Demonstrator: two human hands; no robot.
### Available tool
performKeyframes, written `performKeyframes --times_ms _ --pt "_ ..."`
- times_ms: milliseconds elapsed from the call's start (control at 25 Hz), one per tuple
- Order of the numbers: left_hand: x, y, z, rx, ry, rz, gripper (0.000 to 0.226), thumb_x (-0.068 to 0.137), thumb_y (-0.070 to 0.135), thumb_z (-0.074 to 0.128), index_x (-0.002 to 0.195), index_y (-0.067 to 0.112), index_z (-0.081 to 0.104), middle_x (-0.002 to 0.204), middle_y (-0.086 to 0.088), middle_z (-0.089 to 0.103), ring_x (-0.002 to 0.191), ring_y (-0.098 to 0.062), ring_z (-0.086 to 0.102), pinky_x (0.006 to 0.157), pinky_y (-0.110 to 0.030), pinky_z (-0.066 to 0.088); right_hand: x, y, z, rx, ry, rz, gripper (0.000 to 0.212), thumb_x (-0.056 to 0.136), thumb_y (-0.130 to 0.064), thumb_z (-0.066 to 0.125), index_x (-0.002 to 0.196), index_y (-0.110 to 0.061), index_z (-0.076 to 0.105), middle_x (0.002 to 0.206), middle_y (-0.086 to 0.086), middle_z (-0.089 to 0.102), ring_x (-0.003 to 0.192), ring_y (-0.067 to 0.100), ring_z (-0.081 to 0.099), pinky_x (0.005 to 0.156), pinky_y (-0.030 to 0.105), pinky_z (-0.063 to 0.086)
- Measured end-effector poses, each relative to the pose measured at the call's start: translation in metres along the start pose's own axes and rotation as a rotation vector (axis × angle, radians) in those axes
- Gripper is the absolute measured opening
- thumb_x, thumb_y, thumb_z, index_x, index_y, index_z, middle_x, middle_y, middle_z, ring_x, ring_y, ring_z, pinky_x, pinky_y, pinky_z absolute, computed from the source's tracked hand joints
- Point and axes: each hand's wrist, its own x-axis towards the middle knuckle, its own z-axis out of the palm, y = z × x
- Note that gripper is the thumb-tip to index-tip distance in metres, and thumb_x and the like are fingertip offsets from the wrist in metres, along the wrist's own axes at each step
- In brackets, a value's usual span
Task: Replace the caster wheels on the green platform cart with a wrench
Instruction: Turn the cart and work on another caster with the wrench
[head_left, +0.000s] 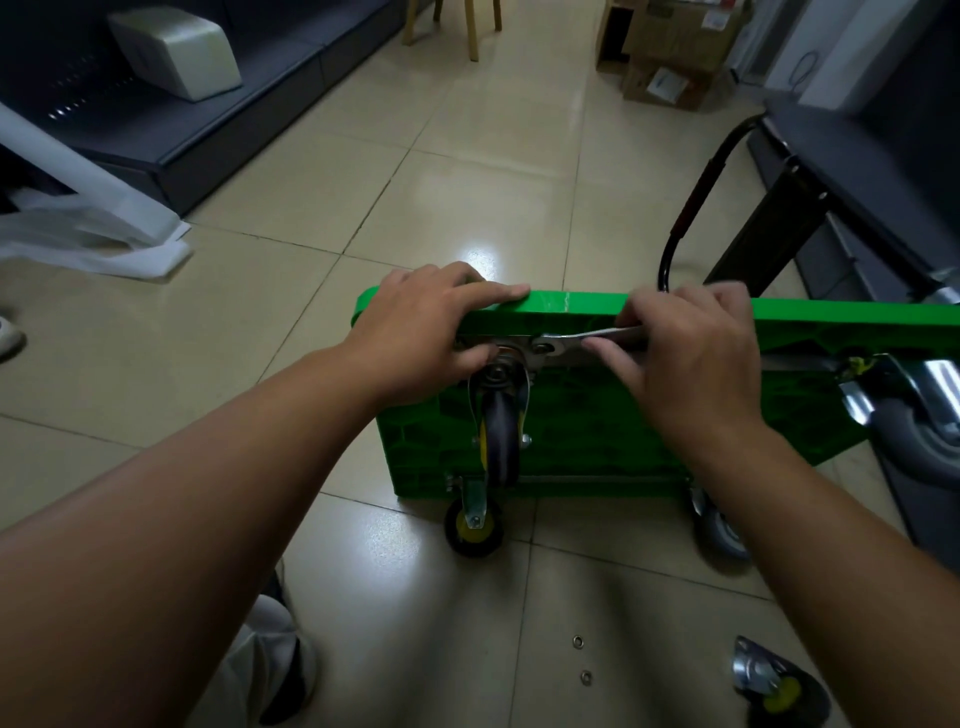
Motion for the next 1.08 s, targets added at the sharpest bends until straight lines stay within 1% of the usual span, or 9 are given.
performKeyframes --times_ms 120,200,280,360,440,560,840,960,1080 --pt "0.001 0.001 -0.001 -0.006 -0.008 -0.001 0.064 0.091 0.049 0.064 0.149 0.052 0.037 0.133 0.01 0.055 0.115 -0.017 0.051 0.091 -0.032 0.029 0.014 -0.008 -0.014 -0.077 0.013 -0.172 0.038 0.071 -0.034 0.088 0.075 -0.009 0.061 0.068 0.012 0.062 0.068 0.028 0.053 0.074 0.038 0.037" --pt "0.001 0.001 -0.001 -0.004 -0.011 -0.006 0.064 0.091 0.049 0.064 0.149 0.052 0.037 0.133 0.01 0.054 0.116 -0.017 0.05 0.092 -0.033 0.03 0.013 -0.006 -0.017 -0.078 -0.026 -0.098 0.038 0.071 -0.038 0.088 0.076 -0.011 0.062 0.069 0.008 0.061 0.071 0.024 0.048 0.073 0.037 0.039" --pt "0.001 0.001 -0.002 0.0 -0.011 -0.008 0.064 0.091 0.048 0.064 0.149 0.052 0.036 0.133 0.01 0.054 0.115 -0.017 0.05 0.092 -0.033 0.03 0.002 0.001 -0.019 0.101 -0.136 0.138 0.035 0.074 -0.045 0.084 0.08 -0.017 0.064 0.076 -0.002 0.062 0.078 0.019 0.05 0.072 0.033 0.042" --pt "0.0 0.001 -0.002 -0.002 -0.007 -0.013 0.064 0.091 0.048 0.065 0.148 0.052 0.037 0.133 0.01 0.055 0.115 -0.017 0.05 0.09 -0.032 0.028 -0.016 -0.002 -0.016 0.677 -0.183 0.549 0.03 0.077 -0.041 0.083 0.085 -0.018 0.066 0.081 -0.004 0.069 0.08 0.015 0.065 0.074 0.028 0.054" --pt "0.0 0.001 -0.001 -0.001 0.0 -0.013 0.063 0.091 0.048 0.065 0.148 0.052 0.038 0.133 0.01 0.055 0.114 -0.017 0.05 0.089 -0.032 0.028 -0.036 -0.016 -0.001 1.255 -0.067 0.979 0.026 0.075 -0.034 0.081 0.086 -0.016 0.065 0.082 -0.002 0.073 0.077 0.009 0.07 0.081 0.029 0.056" --pt "0.0 0.001 0.001 0.008 0.007 -0.009 0.066 0.089 0.048 0.067 0.148 0.051 0.039 0.132 0.01 0.055 0.114 -0.017 0.05 0.091 -0.033 0.029 -0.066 -0.039 0.039 1.428 0.013 1.287 0.03 0.068 -0.039 0.077 0.083 -0.018 0.062 0.075 -0.002 0.071 0.067 0.006 0.064 0.075 0.029 0.047" --pt "0.002 0.0 0.004 0.031 0.038 -0.017 0.071 0.084 0.046 0.074 0.146 0.051 0.04 0.13 0.009 0.057 0.114 -0.018 0.052 0.094 -0.036 0.035 -0.075 -0.06 0.082 1.438 0.015 1.241 0.018 0.08 -0.021 0.081 0.083 -0.014 0.064 0.079 0.005 0.074 0.079 0.01 0.071 0.075 0.018 0.054" --pt "0.002 0.0 0.005 0.031 0.05 -0.025 0.071 0.084 0.043 0.075 0.146 0.05 0.042 0.13 0.008 0.058 0.114 -0.019 0.052 0.092 -0.034 0.033 -0.074 -0.061 0.093 1.41 -0.003 1.223 0.018 0.081 -0.021 0.08 0.085 -0.012 0.064 0.082 0.007 0.075 0.084 0.012 0.073 0.078 0.019 0.054" --pt "0.0 0.001 0.006 0.044 0.066 -0.007 0.07 0.083 0.042 0.074 0.146 0.049 0.043 0.128 0.007 0.059 0.113 -0.02 0.053 0.09 -0.034 0.032 -0.076 -0.064 0.103 1.389 -0.009 1.23 0.02 0.083 -0.026 0.078 0.085 -0.012 0.064 0.078 0.002 0.074 0.077 0.007 0.07 0.074 0.02 0.052"
